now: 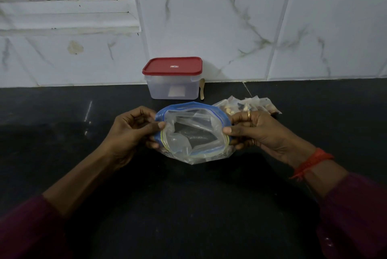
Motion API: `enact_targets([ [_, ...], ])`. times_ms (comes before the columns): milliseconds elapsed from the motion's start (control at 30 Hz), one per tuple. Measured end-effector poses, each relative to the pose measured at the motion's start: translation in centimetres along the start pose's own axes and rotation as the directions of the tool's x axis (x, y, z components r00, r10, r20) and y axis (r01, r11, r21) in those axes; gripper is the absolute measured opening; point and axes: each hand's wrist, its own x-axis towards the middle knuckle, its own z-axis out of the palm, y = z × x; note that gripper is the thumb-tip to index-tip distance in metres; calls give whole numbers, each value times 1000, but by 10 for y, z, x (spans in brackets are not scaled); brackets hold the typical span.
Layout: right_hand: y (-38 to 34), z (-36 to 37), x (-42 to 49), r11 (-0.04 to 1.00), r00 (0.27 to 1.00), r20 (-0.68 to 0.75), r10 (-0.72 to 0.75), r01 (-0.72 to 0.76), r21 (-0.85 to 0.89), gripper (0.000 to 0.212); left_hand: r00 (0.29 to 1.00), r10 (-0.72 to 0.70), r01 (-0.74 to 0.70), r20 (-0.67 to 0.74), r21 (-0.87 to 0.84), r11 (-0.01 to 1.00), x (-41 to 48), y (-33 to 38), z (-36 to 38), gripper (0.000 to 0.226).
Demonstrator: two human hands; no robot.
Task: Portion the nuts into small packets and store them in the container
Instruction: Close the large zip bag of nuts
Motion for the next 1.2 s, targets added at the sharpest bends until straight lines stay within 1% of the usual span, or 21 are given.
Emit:
enact_targets([
  [100,1,1,3,1000,993,-119,-19,17,-15,16,987,114,-101,-115,115,988,0,0,0,17],
  [167,2,2,3,997,979,-199,-46,33,-67,13,965,205,-171,-162,199,965,1,1,-2,18],
  [233,2,4,5,978,945,-299,-132,75,-195,15,933,305,-235,-190,316,919,0,2,-2,23],
  [300,4,6,6,906,867,-400,-298,125,-405,18,897,399,-283,-189,447,848,-3,2,1,23],
  [367,7,9,6,760,755,-420,-503,154,-632,22,853,490,-331,-178,541,773,-7,2,4,24],
  [400,8,9,5,693,716,-402,-570,156,-704,22,831,536,-368,-149,575,731,-9,1,5,24],
  [467,11,8,4,643,692,-375,-617,168,-747,20,812,583,-460,-27,586,667,-12,1,5,10],
  [500,13,7,5,648,693,-372,-618,181,-739,18,815,577,-504,48,548,667,-12,1,4,5],
  [567,15,3,5,710,711,-386,-587,224,-667,18,821,543,-559,174,438,704,-12,0,2,16],
  [633,14,-1,5,789,760,-386,-523,261,-556,18,821,533,-570,203,329,753,-12,1,2,29],
  [700,13,-2,7,855,823,-343,-452,291,-429,20,840,530,-538,111,282,794,-10,1,2,38],
  [767,11,-3,10,898,874,-255,-413,343,-277,27,862,505,-466,-44,324,823,-5,0,-1,35],
  [833,11,-2,12,917,907,-155,-392,371,-147,30,892,418,-335,-170,371,866,2,-3,-5,30],
  [867,11,-1,12,924,918,-120,-377,366,-109,29,918,347,-251,-193,393,885,5,-4,-6,26],
  [900,13,0,12,932,928,-98,-360,352,-93,28,949,264,-168,-173,431,886,7,-6,-9,21],
  [933,16,0,12,940,938,-87,-337,329,-95,28,976,182,-106,-115,480,871,7,-7,-10,18],
  [967,19,1,13,949,948,-84,-306,297,-111,27,993,117,-79,-36,535,841,6,-8,-11,22],
  [1033,25,4,16,966,967,-99,-234,220,-135,29,993,41,-100,107,637,764,3,-8,-10,31],
  [1100,27,5,20,981,976,-139,-167,151,-121,34,983,24,-144,184,676,723,1,-4,-7,24],
  [1167,27,6,21,992,983,-150,-108,98,-73,33,975,9,-152,223,632,760,0,0,-7,10],
  [1200,26,6,21,996,987,-139,-85,79,-45,31,970,-12,-141,243,599,789,0,3,-6,13],
])
